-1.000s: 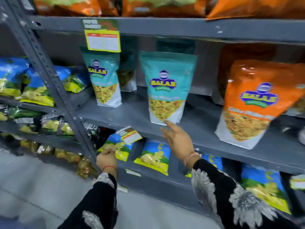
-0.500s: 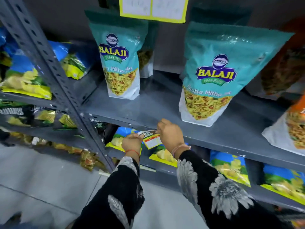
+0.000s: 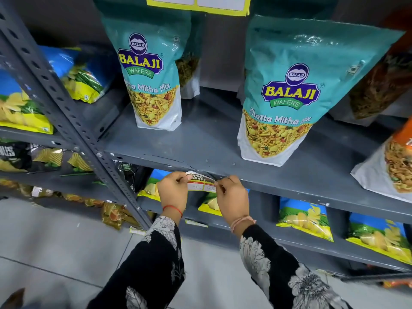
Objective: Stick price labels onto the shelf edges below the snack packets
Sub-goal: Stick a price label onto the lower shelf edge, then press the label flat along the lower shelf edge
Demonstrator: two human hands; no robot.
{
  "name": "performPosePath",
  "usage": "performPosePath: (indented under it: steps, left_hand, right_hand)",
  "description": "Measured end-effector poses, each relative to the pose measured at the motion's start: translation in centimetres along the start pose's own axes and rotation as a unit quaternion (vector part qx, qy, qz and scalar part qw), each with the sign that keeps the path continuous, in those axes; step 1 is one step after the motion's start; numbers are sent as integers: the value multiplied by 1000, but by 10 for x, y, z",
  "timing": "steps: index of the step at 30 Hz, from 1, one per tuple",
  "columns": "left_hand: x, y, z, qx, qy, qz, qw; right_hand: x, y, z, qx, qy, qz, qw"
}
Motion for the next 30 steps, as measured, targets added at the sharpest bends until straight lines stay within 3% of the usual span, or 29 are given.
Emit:
performPosePath:
  steps: [5, 11, 15, 18, 22, 26, 30]
  left_hand:
    - [-7, -7, 11, -55, 1, 4, 998]
    - [-23, -15, 22, -35, 82, 213, 973]
    - [-43, -4, 9, -75, 9, 233, 970]
    - [-43, 12, -25, -94, 18, 245, 965]
    - [24, 14, -88, -55, 141, 296, 943]
    - [123, -32, -148, 19, 202, 223, 954]
    - [226, -100, -209, 69, 275, 167, 944]
  right_hand:
    - [-19, 9, 19, 47, 72, -140, 986]
    - [-42, 13, 31, 68, 113, -149, 980]
    - [-57, -7, 10, 32, 67, -81, 994]
    - [-80, -47, -27, 19, 8, -110, 994]
    - [-117, -118, -85, 33, -18, -167, 985]
    - [-191, -203, -132, 99, -5, -222, 970]
    - [-293, -274, -162, 128, -99, -232, 959]
Point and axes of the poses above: each hand's wrist, its own z-axis towards the middle knuckle, its own x-axis out of the palm, y = z × x, the point moved 2 cm from there along z, towards the middle knuckle, and after that the axes turned 9 degrees about y, right-handed, at the moved point
